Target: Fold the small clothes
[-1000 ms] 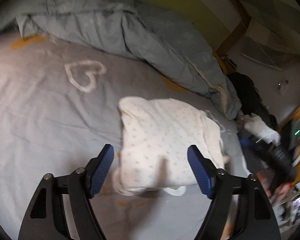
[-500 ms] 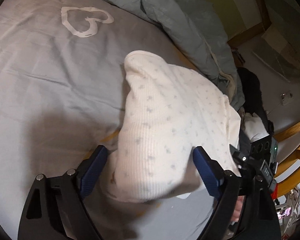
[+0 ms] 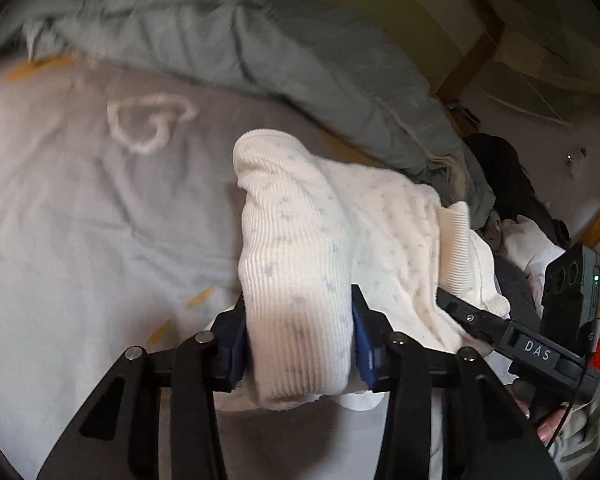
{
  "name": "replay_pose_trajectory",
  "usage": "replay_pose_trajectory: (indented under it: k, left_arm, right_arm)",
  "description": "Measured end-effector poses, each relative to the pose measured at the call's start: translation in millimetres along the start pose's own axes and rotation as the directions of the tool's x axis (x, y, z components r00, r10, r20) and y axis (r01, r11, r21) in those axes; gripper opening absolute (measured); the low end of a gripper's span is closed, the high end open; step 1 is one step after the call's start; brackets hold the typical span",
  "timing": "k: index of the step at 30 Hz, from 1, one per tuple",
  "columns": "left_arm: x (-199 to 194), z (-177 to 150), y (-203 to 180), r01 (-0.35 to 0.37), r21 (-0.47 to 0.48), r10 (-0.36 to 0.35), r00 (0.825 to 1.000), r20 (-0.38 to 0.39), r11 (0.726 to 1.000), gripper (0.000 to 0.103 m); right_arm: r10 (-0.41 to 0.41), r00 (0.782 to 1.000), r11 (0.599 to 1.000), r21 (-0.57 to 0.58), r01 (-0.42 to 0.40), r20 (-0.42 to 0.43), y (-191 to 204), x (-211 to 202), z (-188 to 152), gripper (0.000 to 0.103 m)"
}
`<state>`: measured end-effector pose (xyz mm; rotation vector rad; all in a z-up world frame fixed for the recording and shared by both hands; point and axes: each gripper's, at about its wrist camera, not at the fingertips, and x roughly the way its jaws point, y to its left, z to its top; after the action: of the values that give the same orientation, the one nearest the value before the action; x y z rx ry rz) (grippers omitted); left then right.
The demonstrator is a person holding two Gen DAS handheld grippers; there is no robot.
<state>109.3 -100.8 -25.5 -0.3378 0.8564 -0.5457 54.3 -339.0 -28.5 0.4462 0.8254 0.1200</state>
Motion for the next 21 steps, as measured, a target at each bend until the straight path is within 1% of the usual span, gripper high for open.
replay_pose_trajectory:
  k: [4,7,10,13,15,18,20,21]
  left_arm:
    - [-19.0,3.1,-14.9,-0.006,0.079,0.001,0.998,0.056,0.997,0.041]
    - [-31.1,6.5,-22.4,-0.001,0.105,-0.009,0.996,0.091,0.994,0.041]
    - [-41.2,13.1,-29.3,0.019,0.117,-0.033,0.992,0.119,0.993,0.042]
    - [-49.2,25.2,-41.8,0.039,0.155,-0.063,0.986,0.153,0.987,0.042]
    - [-50.0,38.0,-53.2,0.049,0.181,-0.079,0.983,0.163,0.982,0.042]
    - [-39.2,68.9,-78.6,0.064,0.22,-0.105,0.978,0.181,0.973,0.042]
    - [-24.7,87.9,-95.3,0.041,0.258,-0.099,0.972,0.215,0.965,0.042]
    - [-13.6,98.4,-101.3,0.034,0.269,-0.094,0.972,0.213,0.963,0.042]
  right_arm:
    - [0.03,0.999,0.999,-0.04,-0.029,0.027,11.2,-18.5,-3.2,0.041]
    - [0.032,0.997,0.996,-0.083,-0.026,0.074,23.3,-37.1,-4.9,0.041]
    - [0.04,0.993,0.993,-0.112,-0.027,0.114,31.6,-51.9,-4.4,0.041]
    - [0.077,0.987,0.991,-0.124,-0.059,0.143,29.1,-69.6,2.4,0.041]
    - [0.094,0.982,0.989,-0.128,-0.072,0.167,26.1,-80.6,17.1,0.04]
    - [0.093,0.969,0.991,-0.117,-0.067,0.231,20.0,-95.2,49.0,0.04]
    - [0.077,0.956,0.992,-0.118,-0.045,0.283,13.4,-101.3,75.8,0.04]
    - [0.072,0.951,0.993,-0.113,-0.04,0.3,9.3,-101.4,87.3,0.04]
